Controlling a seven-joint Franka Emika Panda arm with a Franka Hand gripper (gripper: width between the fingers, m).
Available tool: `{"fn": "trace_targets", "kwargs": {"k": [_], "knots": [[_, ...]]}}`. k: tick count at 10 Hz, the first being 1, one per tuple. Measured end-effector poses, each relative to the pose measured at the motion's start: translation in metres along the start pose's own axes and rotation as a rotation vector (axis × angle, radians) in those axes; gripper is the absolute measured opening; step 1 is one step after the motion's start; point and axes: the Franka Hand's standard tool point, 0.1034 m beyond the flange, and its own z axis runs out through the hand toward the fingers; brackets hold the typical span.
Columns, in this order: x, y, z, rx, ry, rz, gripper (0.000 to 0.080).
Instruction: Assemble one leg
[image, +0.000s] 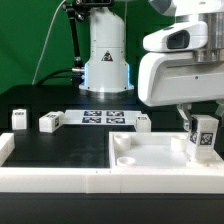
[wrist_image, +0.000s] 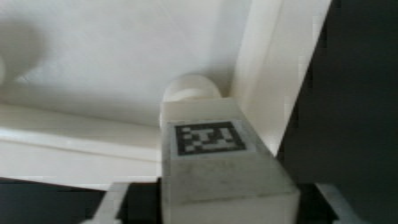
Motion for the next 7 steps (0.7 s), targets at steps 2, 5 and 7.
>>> {"fn": "trace_targets", "kwargs": {"k": [2, 5, 7], "knots": [[0.0005, 0.0051, -0.0011, 0.01, 0.002, 0.104, 0.0298], [-0.0001, 0.0103, -0.0012, 0.052, -0.006, 0.533, 0.0296], [-0.0024, 0.0108, 0.0015, 0.066, -0.014, 0.858, 0.0296]]}}
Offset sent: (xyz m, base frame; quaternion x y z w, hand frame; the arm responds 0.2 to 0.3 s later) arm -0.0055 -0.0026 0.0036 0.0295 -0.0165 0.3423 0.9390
